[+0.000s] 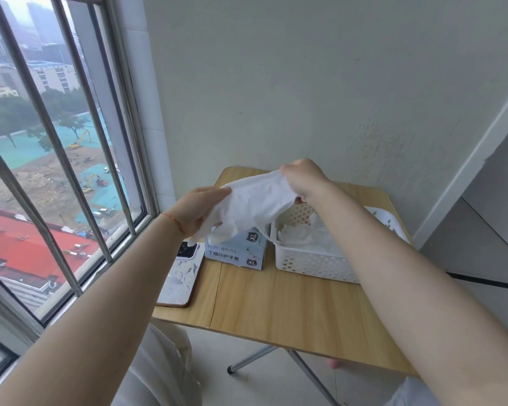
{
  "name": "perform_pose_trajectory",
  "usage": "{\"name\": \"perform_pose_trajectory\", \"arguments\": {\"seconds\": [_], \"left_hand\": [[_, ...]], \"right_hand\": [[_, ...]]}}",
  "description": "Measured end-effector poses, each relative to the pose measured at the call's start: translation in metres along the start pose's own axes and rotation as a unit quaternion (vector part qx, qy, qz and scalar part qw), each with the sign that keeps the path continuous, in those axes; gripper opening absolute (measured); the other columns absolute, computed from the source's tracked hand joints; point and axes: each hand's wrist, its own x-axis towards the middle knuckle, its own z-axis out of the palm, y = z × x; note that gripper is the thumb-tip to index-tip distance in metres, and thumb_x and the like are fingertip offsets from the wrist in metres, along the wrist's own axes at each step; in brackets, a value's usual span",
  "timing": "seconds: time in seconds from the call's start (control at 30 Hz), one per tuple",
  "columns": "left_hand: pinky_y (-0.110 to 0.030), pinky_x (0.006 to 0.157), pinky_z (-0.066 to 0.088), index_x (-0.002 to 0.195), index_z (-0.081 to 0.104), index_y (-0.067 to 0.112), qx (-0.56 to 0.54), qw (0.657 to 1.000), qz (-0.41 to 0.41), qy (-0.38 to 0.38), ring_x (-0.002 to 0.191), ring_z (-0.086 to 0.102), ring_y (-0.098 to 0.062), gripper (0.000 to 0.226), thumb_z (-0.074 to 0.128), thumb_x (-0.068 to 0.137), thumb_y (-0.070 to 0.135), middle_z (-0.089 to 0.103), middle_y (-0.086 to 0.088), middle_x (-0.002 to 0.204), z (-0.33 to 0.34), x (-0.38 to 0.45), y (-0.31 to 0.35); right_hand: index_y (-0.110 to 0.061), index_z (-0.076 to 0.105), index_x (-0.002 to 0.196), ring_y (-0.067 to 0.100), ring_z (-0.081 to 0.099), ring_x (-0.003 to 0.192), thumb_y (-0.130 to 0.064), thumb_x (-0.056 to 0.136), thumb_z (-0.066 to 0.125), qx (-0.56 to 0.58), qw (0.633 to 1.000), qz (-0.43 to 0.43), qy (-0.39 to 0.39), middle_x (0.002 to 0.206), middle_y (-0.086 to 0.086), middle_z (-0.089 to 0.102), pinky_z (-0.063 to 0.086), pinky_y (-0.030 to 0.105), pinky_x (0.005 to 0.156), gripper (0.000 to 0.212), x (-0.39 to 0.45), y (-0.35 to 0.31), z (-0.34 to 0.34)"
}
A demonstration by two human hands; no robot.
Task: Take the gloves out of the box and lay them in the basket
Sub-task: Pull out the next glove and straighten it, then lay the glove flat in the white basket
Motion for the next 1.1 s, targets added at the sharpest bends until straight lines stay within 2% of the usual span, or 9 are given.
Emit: {"name": "perform_pose_trajectory", "arguments": {"seconds": [0.17,0.3,0.5,0.6,0.73,0.83,0.93,1.03,1.1], "left_hand": [[-0.029,0.066,0.046,0.091,0.070,0.003,0.281,0.955,0.036,0.086,0.067,0.053,-0.021,0.026,0.060,0.090,0.027,0.060,-0.007,0.076,0.025,0.015,0.016],[-0.030,0.062,0.038,0.080,0.063,0.017,0.420,0.904,0.065,0.046,0.066,0.046,-0.021,0.010,0.057,0.086,0.023,0.051,-0.008,0.076,0.065,0.035,0.027],[-0.025,0.057,0.046,0.090,0.070,0.009,0.581,0.809,0.070,-0.055,0.068,0.067,-0.024,0.027,0.054,0.088,0.031,0.070,-0.006,0.081,0.133,0.056,0.029],[-0.025,0.053,0.042,0.091,0.069,0.002,0.619,0.777,0.070,-0.092,0.058,0.055,-0.018,0.028,0.054,0.091,0.026,0.062,-0.008,0.076,0.162,0.066,0.020],[-0.031,0.058,0.050,0.088,0.068,0.004,0.630,0.767,0.074,-0.094,0.067,0.063,-0.026,0.025,0.056,0.090,0.027,0.066,-0.012,0.083,0.183,0.085,0.002],[-0.028,0.061,0.050,0.085,0.066,0.021,0.656,0.744,0.109,-0.068,0.069,0.062,-0.018,0.014,0.057,0.089,0.031,0.063,0.000,0.086,0.191,0.091,-0.008],[-0.029,0.065,0.054,0.103,0.065,0.029,0.661,0.736,0.143,-0.034,0.077,0.065,-0.016,0.016,0.058,0.089,0.030,0.064,0.004,0.101,0.191,0.094,-0.014],[-0.035,0.081,0.048,0.122,0.059,0.025,0.737,0.639,0.219,-0.012,0.105,0.059,-0.024,0.030,0.056,0.092,0.018,0.057,-0.001,0.118,0.190,0.094,-0.017],[-0.035,0.088,0.044,0.122,0.059,0.023,0.760,0.588,0.278,0.004,0.107,0.055,-0.024,0.032,0.054,0.092,0.015,0.054,-0.003,0.118,0.195,0.088,-0.015]], "right_hand": [[-0.006,0.052,0.087,0.021,0.047,0.053,-0.026,0.099,0.047,-0.093,0.995,0.030,-0.004,0.073,0.009,0.050,0.035,0.022,0.045,0.024,-0.003,0.019,-0.013],[-0.003,0.052,0.089,0.023,0.050,0.052,-0.026,0.102,0.043,-0.185,0.981,0.054,-0.012,0.082,0.017,0.055,0.032,0.022,0.043,0.028,-0.006,0.045,-0.036],[0.003,0.058,0.113,0.024,0.050,0.054,-0.014,0.101,0.043,-0.264,0.960,0.092,-0.010,0.078,0.014,0.054,0.033,0.023,0.043,0.026,-0.006,0.092,-0.072],[0.004,0.059,0.120,0.022,0.051,0.059,-0.008,0.100,0.044,-0.293,0.949,0.120,-0.011,0.088,0.014,0.062,0.035,0.025,0.048,0.027,-0.001,0.116,-0.084],[-0.001,0.052,0.128,0.024,0.060,0.080,-0.008,0.100,0.044,-0.309,0.945,0.107,0.029,0.111,0.011,0.064,0.042,0.027,0.062,0.031,0.004,0.145,-0.094],[0.001,0.036,0.139,0.029,0.061,0.105,-0.006,0.097,0.047,-0.351,0.930,0.092,0.050,0.124,0.012,0.059,0.046,0.034,0.074,0.044,0.001,0.155,-0.094],[-0.001,0.014,0.151,0.031,0.058,0.115,-0.002,0.096,0.042,-0.401,0.912,0.072,0.045,0.135,0.013,0.053,0.047,0.035,0.077,0.062,0.002,0.163,-0.093],[-0.003,0.004,0.154,0.032,0.057,0.116,0.001,0.096,0.043,-0.436,0.897,0.060,0.032,0.136,0.014,0.053,0.048,0.035,0.077,0.070,0.002,0.164,-0.093],[-0.003,0.003,0.154,0.032,0.059,0.113,0.001,0.096,0.042,-0.451,0.891,0.047,0.035,0.132,0.014,0.055,0.047,0.035,0.074,0.069,0.002,0.164,-0.093]]}}
